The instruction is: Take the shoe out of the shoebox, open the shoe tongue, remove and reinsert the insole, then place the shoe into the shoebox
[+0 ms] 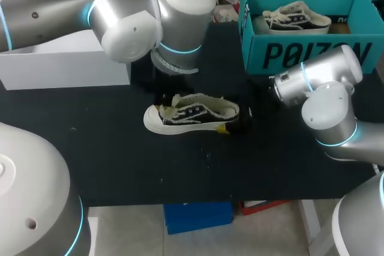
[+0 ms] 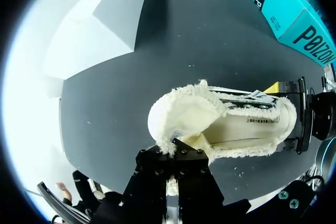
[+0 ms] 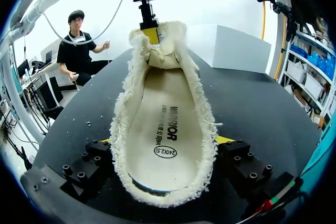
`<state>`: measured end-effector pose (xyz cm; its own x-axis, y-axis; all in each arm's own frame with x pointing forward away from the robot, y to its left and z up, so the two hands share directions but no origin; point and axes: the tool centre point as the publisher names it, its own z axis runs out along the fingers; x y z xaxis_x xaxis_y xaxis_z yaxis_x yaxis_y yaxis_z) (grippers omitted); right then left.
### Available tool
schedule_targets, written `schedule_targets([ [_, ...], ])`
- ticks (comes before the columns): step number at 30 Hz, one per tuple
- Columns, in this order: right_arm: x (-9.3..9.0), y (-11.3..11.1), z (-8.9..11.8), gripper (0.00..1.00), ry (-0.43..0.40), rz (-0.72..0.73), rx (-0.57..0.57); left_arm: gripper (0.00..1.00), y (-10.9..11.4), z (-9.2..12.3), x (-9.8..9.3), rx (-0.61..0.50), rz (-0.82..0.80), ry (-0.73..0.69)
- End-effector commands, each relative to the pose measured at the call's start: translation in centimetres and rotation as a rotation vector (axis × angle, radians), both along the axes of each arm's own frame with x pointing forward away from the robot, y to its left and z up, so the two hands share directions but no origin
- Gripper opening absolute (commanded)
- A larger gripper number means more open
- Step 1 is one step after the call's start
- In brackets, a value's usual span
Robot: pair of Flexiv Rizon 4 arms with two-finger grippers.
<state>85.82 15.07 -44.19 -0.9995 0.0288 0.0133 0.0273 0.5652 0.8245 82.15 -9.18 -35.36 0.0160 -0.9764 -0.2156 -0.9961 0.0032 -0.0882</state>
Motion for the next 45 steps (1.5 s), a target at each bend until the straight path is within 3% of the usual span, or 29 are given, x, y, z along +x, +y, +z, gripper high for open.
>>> schedule_targets([
  [1,0.1,-0.2,-0.3,0.00,0.002,-0.003,-0.003,0.00,1.0,-0.4,-0.3,-0.032,-0.002,0.004],
  [4,0.1,-0.2,-0.3,0.00,0.002,-0.003,-0.003,0.00,1.0,-0.2,-0.4,-0.035,-0.006,0.009],
  [5,0.1,-0.2,-0.3,0.00,0.002,-0.003,-0.003,0.42,0.9,-0.1,-0.4,-0.034,-0.017,0.014],
  [6,0.1,-0.2,-0.3,0.00,0.002,-0.003,-0.003,1.00,0.8,0.1,-0.3,-0.035,-0.033,0.018],
  [15,0.1,-0.2,-0.3,0.00,0.002,-0.003,-0.003,1.00,-1.6,2.4,0.7,-0.027,-0.327,0.040],
  [23,0.1,-0.2,-0.3,0.00,0.002,-0.003,-0.003,1.00,-4.4,4.2,1.7,-0.002,-0.788,0.137],
  [32,0.1,-0.2,-0.3,0.00,0.002,-0.003,-0.003,1.00,-6.8,4.6,3.7,-0.138,-1.144,0.182],
  [38,0.1,-0.2,-0.3,0.00,0.002,-0.003,-0.003,1.00,-7.9,5.3,4.7,-0.282,-1.261,0.121],
  [39,0.1,-0.2,-0.3,0.00,0.002,-0.003,-0.003,0.89,-8.1,5.4,4.6,-0.302,-1.273,0.105],
  [40,0.1,-0.2,-0.3,0.00,0.002,-0.003,-0.003,0.36,-8.3,5.5,4.6,-0.314,-1.283,0.095],
  [41,0.1,-0.2,-0.3,0.00,0.002,-0.003,-0.003,0.00,-8.4,5.5,4.6,-0.324,-1.295,0.083],
  [45,0.1,-0.2,-0.3,0.00,0.002,-0.003,-0.003,0.00,-8.7,5.4,4.6,-0.341,-1.278,0.065],
])
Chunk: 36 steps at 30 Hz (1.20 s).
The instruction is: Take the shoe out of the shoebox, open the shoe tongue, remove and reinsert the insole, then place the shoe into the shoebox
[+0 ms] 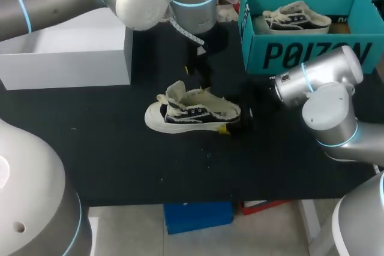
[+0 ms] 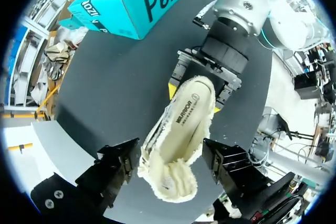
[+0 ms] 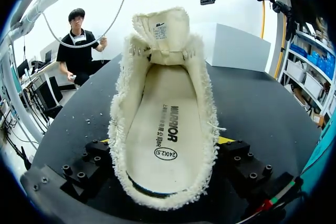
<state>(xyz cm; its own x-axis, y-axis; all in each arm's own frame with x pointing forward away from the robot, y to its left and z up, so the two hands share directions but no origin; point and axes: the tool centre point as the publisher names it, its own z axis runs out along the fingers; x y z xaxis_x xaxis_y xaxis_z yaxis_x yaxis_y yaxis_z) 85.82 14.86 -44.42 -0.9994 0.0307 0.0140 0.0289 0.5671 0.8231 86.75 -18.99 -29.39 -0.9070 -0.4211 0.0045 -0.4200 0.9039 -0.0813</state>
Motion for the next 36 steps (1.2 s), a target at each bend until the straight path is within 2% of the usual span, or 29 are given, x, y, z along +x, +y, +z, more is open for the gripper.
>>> schedule_targets([
  [1,0.1,0.0,-0.1,0.00,0.001,-0.001,-0.001,0.00,1.1,-0.6,0.0,-0.162,-0.122,0.015],
  [20,0.1,0.0,-0.1,0.00,0.001,-0.001,-0.001,0.00,1.1,-0.6,0.0,-0.162,-0.122,0.015],
  [24,0.1,0.0,-0.1,0.00,0.001,-0.001,-0.001,0.00,0.9,-0.4,0.3,-0.156,-0.197,0.041],
  [36,0.1,0.0,-0.1,0.00,0.001,-0.001,-0.001,0.00,-0.4,-0.6,-0.4,-0.128,-0.354,0.124],
])
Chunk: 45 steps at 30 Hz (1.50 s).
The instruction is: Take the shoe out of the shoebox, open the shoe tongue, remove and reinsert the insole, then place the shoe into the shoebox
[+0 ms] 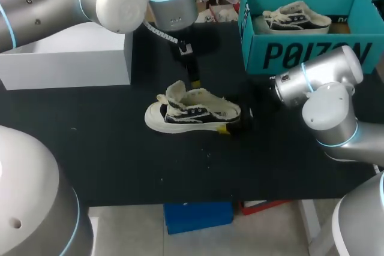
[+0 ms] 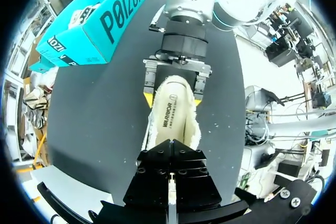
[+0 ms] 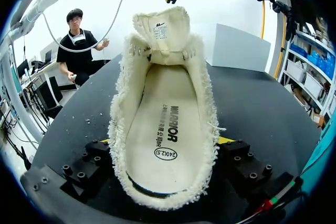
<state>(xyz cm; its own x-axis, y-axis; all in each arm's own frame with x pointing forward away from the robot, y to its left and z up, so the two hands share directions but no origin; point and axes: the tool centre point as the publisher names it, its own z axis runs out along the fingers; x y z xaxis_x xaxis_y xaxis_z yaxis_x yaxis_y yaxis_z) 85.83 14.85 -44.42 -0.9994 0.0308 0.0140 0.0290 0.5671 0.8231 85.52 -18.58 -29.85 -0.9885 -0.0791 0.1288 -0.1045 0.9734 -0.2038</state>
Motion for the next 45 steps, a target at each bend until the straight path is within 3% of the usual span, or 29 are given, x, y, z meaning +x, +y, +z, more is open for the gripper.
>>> schedule_targets([
  [1,0.1,0.0,-0.1,0.00,0.001,-0.001,-0.001,0.00,-0.9,-0.2,0.8,0.040,-0.016,0.027],
  [12,0.1,0.0,-0.1,0.00,0.001,-0.001,-0.001,0.00,-1.0,-1.6,0.5,0.065,0.004,0.049],
  [25,0.1,0.0,-0.1,0.00,0.001,-0.001,-0.001,0.00,-1.0,-1.6,0.5,0.065,0.004,0.049],
  [32,0.1,0.0,-0.1,0.00,0.001,-0.001,-0.001,0.00,-0.5,-2.2,1.5,-0.021,-0.128,0.128],
  [45,0.1,0.0,-0.1,0.00,0.001,-0.001,-0.001,0.00,-1.2,-3.1,1.4,0.027,-0.189,0.168],
])
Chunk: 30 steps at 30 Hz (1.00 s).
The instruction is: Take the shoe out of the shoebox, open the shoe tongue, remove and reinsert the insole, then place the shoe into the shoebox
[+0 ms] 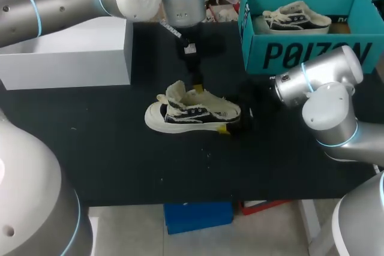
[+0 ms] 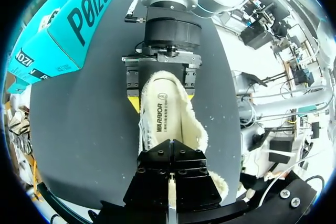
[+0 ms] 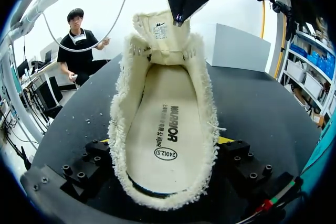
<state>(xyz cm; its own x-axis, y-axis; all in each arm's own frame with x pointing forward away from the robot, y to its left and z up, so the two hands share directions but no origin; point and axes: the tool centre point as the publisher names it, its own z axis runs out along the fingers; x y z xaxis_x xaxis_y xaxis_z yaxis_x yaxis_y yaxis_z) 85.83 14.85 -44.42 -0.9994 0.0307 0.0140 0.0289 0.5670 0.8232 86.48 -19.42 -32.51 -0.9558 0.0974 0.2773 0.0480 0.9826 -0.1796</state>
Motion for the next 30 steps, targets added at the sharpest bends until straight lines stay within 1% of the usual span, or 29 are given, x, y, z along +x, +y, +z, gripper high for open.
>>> schedule_targets([
  [1,0.1,0.0,-0.1,0.00,0.001,-0.001,-0.001,0.00,-0.3,-0.6,0.5,0.007,-0.003,0.018],
  [13,0.1,0.0,-0.1,0.00,0.001,-0.001,-0.001,0.00,-0.7,-2.2,-0.1,0.003,-0.002,0.060],
  [30,0.1,0.0,-0.1,0.00,0.001,-0.001,-0.001,0.00,-2.2,-5.1,-2.4,0.033,-0.003,0.091],
])
